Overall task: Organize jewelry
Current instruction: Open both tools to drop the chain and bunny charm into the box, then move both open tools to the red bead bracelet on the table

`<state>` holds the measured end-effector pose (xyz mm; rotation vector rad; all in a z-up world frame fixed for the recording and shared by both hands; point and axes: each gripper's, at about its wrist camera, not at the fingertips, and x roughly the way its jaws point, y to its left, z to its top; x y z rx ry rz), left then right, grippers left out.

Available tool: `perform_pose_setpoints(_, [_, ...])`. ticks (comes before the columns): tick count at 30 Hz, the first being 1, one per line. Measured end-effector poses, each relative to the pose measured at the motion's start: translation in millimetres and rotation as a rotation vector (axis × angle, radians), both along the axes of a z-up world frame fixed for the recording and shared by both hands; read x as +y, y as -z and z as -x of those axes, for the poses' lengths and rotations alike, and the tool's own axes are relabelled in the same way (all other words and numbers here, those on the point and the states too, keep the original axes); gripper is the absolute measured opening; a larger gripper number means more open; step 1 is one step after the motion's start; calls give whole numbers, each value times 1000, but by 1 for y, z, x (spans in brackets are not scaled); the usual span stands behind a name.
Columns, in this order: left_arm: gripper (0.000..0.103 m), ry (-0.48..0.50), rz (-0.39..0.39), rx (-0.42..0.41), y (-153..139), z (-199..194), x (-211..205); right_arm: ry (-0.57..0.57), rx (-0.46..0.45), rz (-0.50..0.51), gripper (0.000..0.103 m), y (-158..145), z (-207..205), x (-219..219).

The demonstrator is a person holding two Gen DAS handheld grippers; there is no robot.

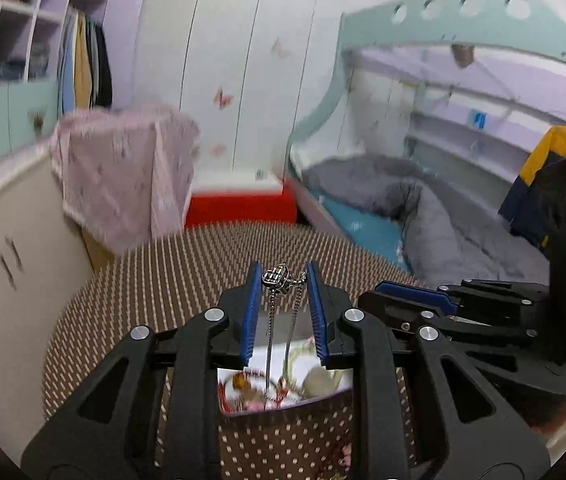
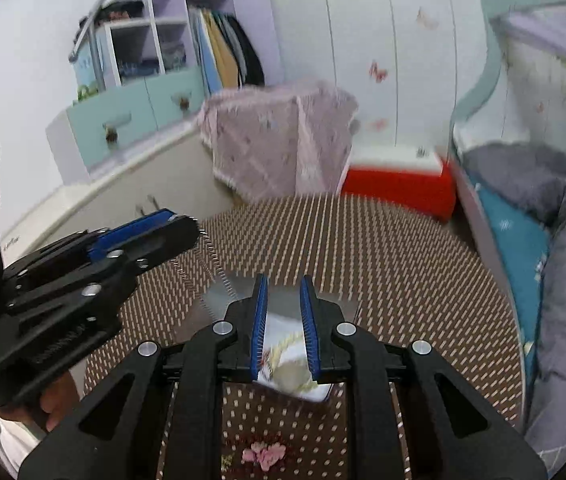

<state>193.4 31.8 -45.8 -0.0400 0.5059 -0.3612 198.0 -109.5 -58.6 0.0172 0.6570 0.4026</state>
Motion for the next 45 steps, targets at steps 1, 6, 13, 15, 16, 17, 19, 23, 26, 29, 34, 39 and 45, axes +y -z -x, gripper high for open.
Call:
perform_pose_setpoints(1, [24, 3, -11, 23, 6, -3, 0, -7, 18, 6, 16, 6, -2, 1])
perform_pose_setpoints(6, [69, -37, -67, 57, 14, -10, 5, 44, -6, -12, 50, -4, -3, -9])
perform_pose_setpoints(13, [73, -49, -27, 29, 2, -7, 21, 90, -37, -14, 62, -15, -2, -20])
perform_pose_setpoints(15, [73, -50, -26, 36, 3, -6, 21, 92, -27, -15, 62, -11, -3, -21])
perform_pose_setpoints(16, [73, -49, -26, 40, 4, -6, 20, 93, -23, -13, 62, -10, -4, -20])
perform_pose_setpoints(17, [73, -50, -26, 42, 4, -7, 18, 95, -21, -12, 62, -9, -4, -21])
perform_pose_setpoints(19, [73, -50, -29, 45, 5, -6, 18, 96, -20, -12, 62, -9, -3, -21])
perform_pose_setpoints(23, [73, -51, -26, 49, 4, -7, 17, 95, -30, -10, 63, -12, 2, -22])
perform_pose_setpoints(26, [73, -50, -27, 49, 5, -5, 17, 100, -32, -6, 64, -12, 4, -23])
perform_pose_setpoints(29, [73, -49, -33, 53, 5, -5, 17, 103, -32, -4, 65, -12, 7, -24])
perform_pose_setpoints(34, [73, -47, -33, 66, 9, 1, 15, 111, -31, -1, 65, -11, 12, -26])
perform_pose_setpoints(39, [73, -36, -24, 92, 17, 9, 13, 120, -31, 2, 65, -10, 21, -28])
perform_pose_setpoints(45, [74, -30, -35, 119, 28, 20, 10, 123, -3, 8, 65, 4, 32, -32])
